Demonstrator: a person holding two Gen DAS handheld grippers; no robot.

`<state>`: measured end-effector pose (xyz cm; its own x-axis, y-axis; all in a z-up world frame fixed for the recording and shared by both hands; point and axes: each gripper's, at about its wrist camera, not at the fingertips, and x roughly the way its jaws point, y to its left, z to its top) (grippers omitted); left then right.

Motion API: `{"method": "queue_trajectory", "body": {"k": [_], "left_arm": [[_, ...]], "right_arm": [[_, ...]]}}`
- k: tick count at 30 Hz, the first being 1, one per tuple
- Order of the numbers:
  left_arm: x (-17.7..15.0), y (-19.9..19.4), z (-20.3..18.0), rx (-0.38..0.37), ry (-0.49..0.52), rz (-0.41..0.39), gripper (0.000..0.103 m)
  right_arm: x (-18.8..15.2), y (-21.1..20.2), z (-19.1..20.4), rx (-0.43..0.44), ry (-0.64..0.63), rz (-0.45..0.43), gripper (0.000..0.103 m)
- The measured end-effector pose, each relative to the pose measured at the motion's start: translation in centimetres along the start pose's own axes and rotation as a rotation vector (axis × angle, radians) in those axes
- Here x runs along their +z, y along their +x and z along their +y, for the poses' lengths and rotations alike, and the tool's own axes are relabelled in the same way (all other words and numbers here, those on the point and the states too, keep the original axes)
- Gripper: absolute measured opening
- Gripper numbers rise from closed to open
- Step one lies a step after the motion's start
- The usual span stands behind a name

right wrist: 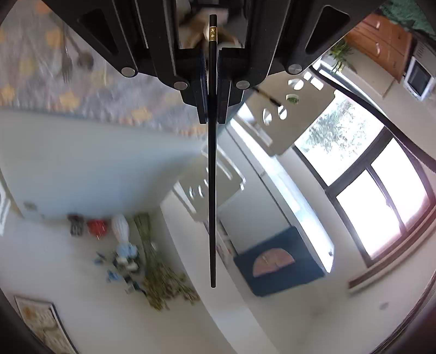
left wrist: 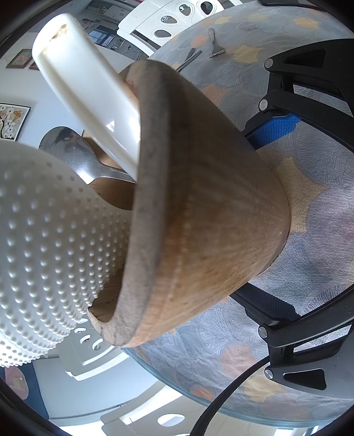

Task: Organize utensils
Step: 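Lower the chopstick into the wooden holder and open the right tool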

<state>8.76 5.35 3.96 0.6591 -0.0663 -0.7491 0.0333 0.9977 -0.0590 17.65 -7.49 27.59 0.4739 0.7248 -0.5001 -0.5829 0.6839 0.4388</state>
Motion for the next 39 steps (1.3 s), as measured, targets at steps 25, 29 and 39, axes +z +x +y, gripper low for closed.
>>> {"method": "queue_trajectory", "body": {"k": [25, 29, 39], "left_arm": [[0.0, 0.0, 0.0, -0.001, -0.001, 0.000, 0.093], [0.0, 0.0, 0.0, -0.002, -0.001, 0.000, 0.093], [0.0, 0.1, 0.1, -0.003, -0.003, 0.002, 0.094]], "right_arm": [[-4.6, 9.1, 0.6, -0.078, -0.124, 0.022, 0.005], [-5.2, 9.5, 0.3, -0.058, -0.114, 0.063, 0.005], [-7.3, 8.2, 0.3, -0.025, -0.121, 0.253, 0.044]]}}
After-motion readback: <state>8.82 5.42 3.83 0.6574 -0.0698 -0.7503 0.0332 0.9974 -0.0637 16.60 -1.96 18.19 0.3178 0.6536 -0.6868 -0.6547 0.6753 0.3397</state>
